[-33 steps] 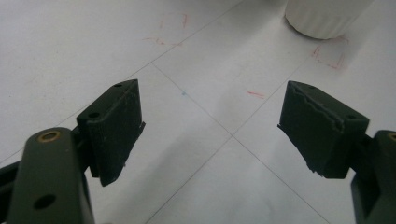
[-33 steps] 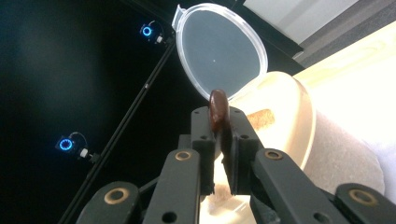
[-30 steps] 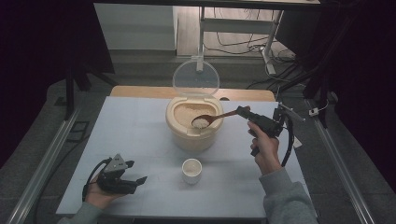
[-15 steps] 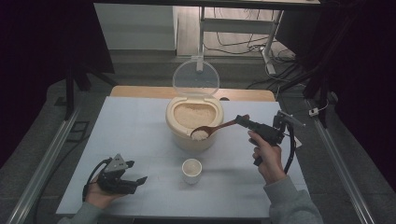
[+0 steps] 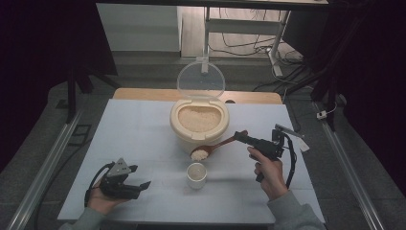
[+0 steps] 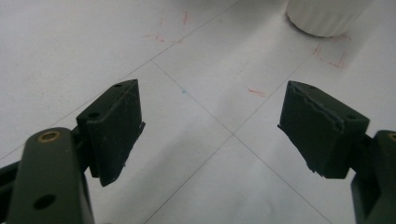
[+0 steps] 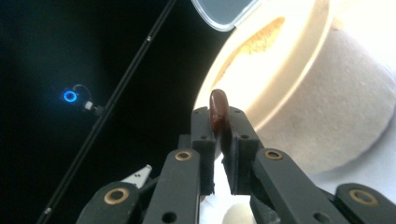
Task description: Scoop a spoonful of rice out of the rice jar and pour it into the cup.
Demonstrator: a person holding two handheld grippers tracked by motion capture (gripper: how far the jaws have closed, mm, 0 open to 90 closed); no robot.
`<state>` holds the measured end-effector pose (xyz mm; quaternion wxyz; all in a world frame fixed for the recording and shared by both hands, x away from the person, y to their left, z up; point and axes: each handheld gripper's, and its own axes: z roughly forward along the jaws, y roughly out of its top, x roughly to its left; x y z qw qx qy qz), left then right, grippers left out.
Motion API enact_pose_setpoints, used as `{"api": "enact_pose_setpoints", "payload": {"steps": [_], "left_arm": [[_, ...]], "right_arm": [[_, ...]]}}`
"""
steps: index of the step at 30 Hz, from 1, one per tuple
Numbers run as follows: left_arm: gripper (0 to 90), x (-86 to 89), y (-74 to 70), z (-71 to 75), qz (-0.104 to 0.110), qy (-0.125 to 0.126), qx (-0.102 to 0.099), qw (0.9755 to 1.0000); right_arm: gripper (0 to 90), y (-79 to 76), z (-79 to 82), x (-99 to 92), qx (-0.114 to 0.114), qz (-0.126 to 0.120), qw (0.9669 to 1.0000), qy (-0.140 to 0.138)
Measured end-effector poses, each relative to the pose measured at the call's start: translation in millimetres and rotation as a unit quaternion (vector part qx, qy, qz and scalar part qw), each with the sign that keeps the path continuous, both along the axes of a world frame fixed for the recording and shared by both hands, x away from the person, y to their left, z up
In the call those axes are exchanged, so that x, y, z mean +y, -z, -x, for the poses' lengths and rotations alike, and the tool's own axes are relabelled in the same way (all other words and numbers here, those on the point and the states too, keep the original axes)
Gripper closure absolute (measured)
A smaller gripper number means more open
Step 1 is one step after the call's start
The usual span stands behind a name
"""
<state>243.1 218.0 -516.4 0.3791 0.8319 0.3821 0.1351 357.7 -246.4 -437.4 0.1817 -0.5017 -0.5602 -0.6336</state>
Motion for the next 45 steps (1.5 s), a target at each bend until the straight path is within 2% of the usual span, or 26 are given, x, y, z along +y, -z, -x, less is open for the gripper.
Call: {"api": "enact_pose_setpoints", "payload": {"steps": [7, 12, 17, 21, 29, 32, 33, 36, 40, 45], "left_arm": [[21.1, -0.5, 0.5, -0.2, -0.003, 0.002, 0.002, 1.0000], [21.1, -0.7, 0.9, -0.3, -0.004, 0.002, 0.002, 1.0000], [21.1, -0.6, 1.3, -0.4, -0.004, 0.003, 0.003, 1.0000], [21.1, -0.7, 1.8, -0.5, -0.005, 0.004, 0.004, 1.0000], [21.1, -1.0, 2.1, -0.4, -0.005, 0.005, 0.004, 1.0000], [21.2, -1.2, 2.1, -0.4, -0.006, 0.004, 0.004, 1.0000], [21.2, -1.3, 2.2, -0.4, -0.006, 0.004, 0.004, 1.0000], [21.2, -1.5, 2.2, -0.6, -0.007, 0.005, 0.004, 1.0000], [21.2, -1.5, 2.1, -0.3, -0.008, 0.004, 0.004, 1.0000], [21.2, -1.3, 1.9, -0.3, -0.008, 0.003, 0.003, 1.0000]], "right_arm": [[83.4, 9.2, 3.4, -1.0, 0.000, 0.024, 0.9997, -0.006], [83.4, 7.1, 4.1, 1.7, -0.016, 0.057, 0.9982, -0.007], [83.4, 6.1, 5.4, 7.1, -0.030, 0.080, 0.9963, -0.011], [83.4, 4.4, 6.9, 11.3, -0.049, 0.097, 0.9940, -0.014], [83.4, -6.2, 13.9, 18.8, -0.106, 0.123, 0.9864, -0.023], [83.4, -11.7, 18.2, 20.7, -0.138, 0.140, 0.9802, -0.026], [83.4, -14.1, 20.4, 21.5, -0.153, 0.146, 0.9770, -0.027], [83.4, -17.9, 24.6, 22.9, -0.175, 0.150, 0.9726, -0.034], [83.4, -19.6, 27.2, 22.5, -0.186, 0.153, 0.9699, -0.035], [83.4, -18.4, 27.0, 17.6, -0.183, 0.145, 0.9718, -0.033]]}}
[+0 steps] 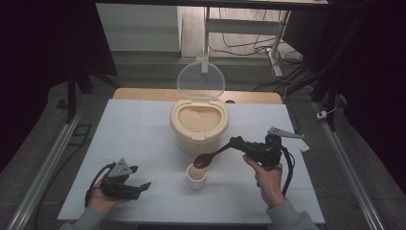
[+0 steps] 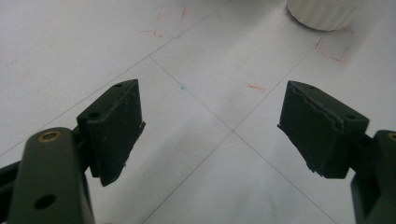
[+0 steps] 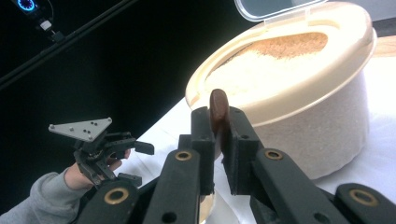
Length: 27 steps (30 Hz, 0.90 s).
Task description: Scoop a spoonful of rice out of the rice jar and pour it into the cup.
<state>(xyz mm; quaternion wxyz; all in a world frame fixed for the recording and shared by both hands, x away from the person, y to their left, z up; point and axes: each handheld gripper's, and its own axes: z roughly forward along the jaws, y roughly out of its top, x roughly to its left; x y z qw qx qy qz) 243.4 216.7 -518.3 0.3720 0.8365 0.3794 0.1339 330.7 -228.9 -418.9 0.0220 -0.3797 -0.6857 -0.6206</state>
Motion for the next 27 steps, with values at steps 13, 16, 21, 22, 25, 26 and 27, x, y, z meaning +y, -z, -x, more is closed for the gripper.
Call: {"api": "enact_pose_setpoints", "payload": {"steps": [13, 16, 21, 22, 25, 26, 27], "left_arm": [[21.2, 0.0, 0.0, -0.1, 0.000, 0.001, -0.001, 1.0000], [21.2, -0.2, 0.3, -0.5, -0.001, 0.002, -0.001, 1.0000], [21.2, 0.0, 0.2, -0.4, 0.000, 0.002, -0.001, 1.0000], [21.2, 0.0, 0.2, -0.5, 0.000, 0.002, -0.001, 1.0000], [21.2, -0.1, 0.3, -0.7, -0.001, 0.003, -0.001, 1.0000], [21.2, -0.1, 0.3, -0.8, 0.000, 0.003, -0.001, 1.0000], [21.2, -0.1, 0.3, -0.9, -0.001, 0.003, -0.001, 1.0000]], "right_arm": [[83.4, -13.7, 3.7, -20.2, -0.013, -0.008, 0.9999, 0.002], [83.4, -18.3, 3.7, -26.0, -0.019, -0.010, 0.9998, 0.004], [83.4, -22.6, 5.1, -32.8, -0.019, -0.002, 0.9998, 0.002], [83.3, -23.5, 5.7, -34.3, -0.018, -0.001, 0.9998, 0.002], [83.3, -25.9, 6.8, -38.6, -0.016, 0.005, 0.9999, 0.002], [83.4, -26.9, 6.7, -40.2, -0.015, 0.008, 0.9999, 0.002], [83.4, -28.1, 6.7, -41.5, -0.013, 0.012, 0.9998, 0.000]]}}
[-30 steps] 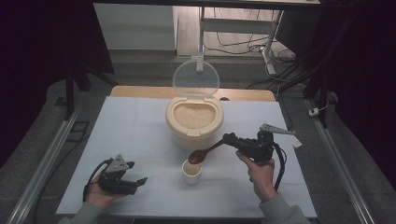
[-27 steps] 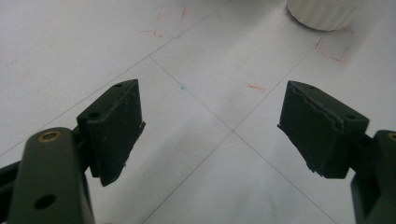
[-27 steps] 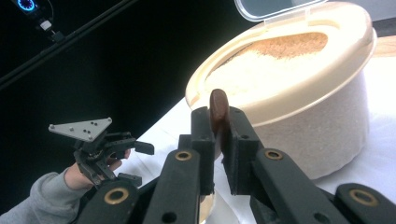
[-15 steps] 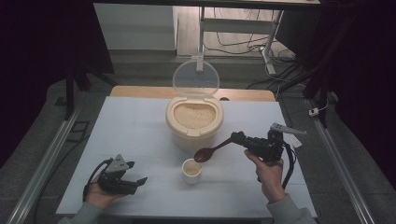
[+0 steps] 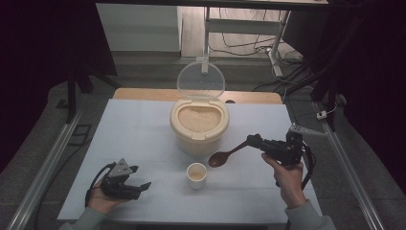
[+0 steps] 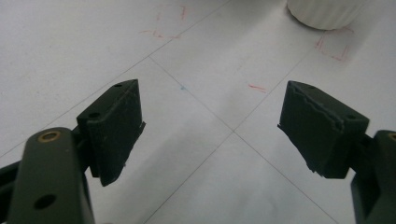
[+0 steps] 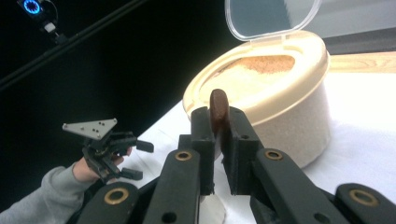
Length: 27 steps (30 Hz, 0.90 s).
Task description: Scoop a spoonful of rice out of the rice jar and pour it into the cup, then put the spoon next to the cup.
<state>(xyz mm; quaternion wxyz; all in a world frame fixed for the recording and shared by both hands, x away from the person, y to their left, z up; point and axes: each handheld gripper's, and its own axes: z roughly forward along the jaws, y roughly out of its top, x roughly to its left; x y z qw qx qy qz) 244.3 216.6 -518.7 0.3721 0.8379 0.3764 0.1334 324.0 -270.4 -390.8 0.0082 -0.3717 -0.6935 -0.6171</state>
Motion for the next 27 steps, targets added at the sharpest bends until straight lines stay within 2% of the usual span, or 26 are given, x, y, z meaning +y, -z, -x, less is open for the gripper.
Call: {"api": "enact_pose_setpoints", "payload": {"steps": [6, 9, 14, 19, 21, 24, 27], "left_arm": [[21.2, 0.2, 0.0, -0.3, 0.000, 0.000, 0.000, 1.0000], [21.2, 0.2, 0.1, -0.2, 0.000, 0.001, 0.000, 1.0000], [21.2, 1.5, -0.5, 0.0, 0.000, 0.000, -0.002, 1.0000], [21.2, 1.4, -0.7, 0.2, -0.001, 0.000, -0.002, 1.0000], [21.2, 1.4, -0.7, 0.3, 0.000, 0.000, -0.002, 1.0000], [21.2, 1.0, -0.5, 0.1, -0.001, 0.000, -0.001, 1.0000], [21.2, 0.7, -0.2, 0.0, -0.002, -0.001, -0.001, 1.0000]], "right_arm": [[83.3, -4.3, -4.0, -3.4, 0.024, 0.047, 0.9982, -0.028], [83.3, -3.0, -4.4, -0.8, 0.027, 0.070, 0.9965, -0.036], [83.4, 0.8, -3.8, 4.7, 0.028, 0.084, 0.9952, -0.042], [83.4, 5.7, -4.9, 8.3, 0.044, 0.093, 0.9928, -0.062], [83.3, 7.3, -5.8, 10.5, 0.051, 0.101, 0.9907, -0.075], [83.4, 9.4, -8.6, 16.4, 0.067, 0.116, 0.9856, -0.102], [83.3, 14.1, -14.0, 25.5, 0.089, 0.135, 0.9779, -0.133]]}}
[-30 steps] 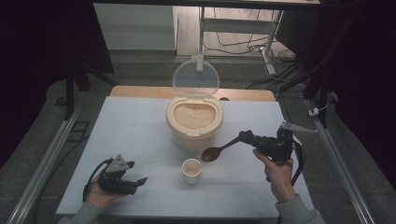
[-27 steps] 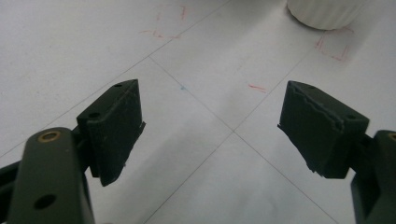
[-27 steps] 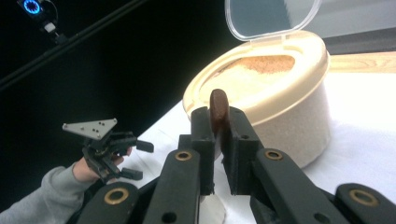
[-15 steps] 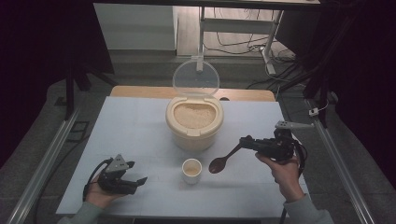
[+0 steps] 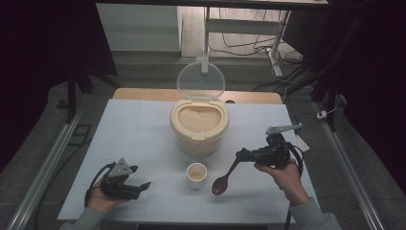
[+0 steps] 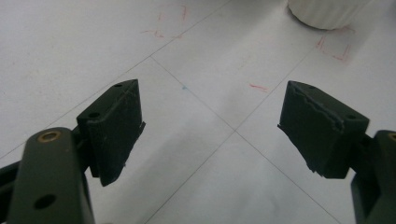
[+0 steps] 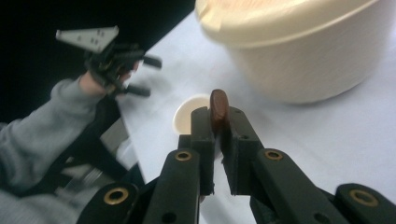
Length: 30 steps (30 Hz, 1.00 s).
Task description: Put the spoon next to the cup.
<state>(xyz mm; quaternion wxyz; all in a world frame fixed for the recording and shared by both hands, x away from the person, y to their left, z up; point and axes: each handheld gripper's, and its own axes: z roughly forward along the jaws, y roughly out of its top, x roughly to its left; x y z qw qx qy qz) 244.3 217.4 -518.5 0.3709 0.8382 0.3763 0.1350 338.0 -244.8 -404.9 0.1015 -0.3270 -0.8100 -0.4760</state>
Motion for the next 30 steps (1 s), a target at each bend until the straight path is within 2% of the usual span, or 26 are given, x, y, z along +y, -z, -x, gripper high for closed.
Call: {"api": "enact_pose_setpoints", "payload": {"steps": [9, 16, 21, 30], "left_arm": [[21.1, -0.3, 0.6, -0.8, -0.002, 0.002, 0.002, 1.0000], [21.1, -0.6, 0.4, -0.7, -0.004, 0.003, 0.003, 1.0000], [21.1, -0.9, 0.8, -0.8, -0.004, 0.003, 0.002, 1.0000], [21.1, -1.2, 1.0, -0.6, -0.006, 0.004, 0.002, 1.0000]], "right_arm": [[83.3, 13.5, -5.7, 26.1, 0.030, 0.053, 0.9970, -0.047], [83.1, 20.3, -12.0, 39.8, 0.036, 0.073, 0.9952, -0.055], [81.9, 26.3, -19.1, 44.8, 0.041, 0.070, 0.9957, -0.046], [77.7, 40.8, -26.2, 50.4, 0.016, 0.075, 0.9970, -0.009]]}}
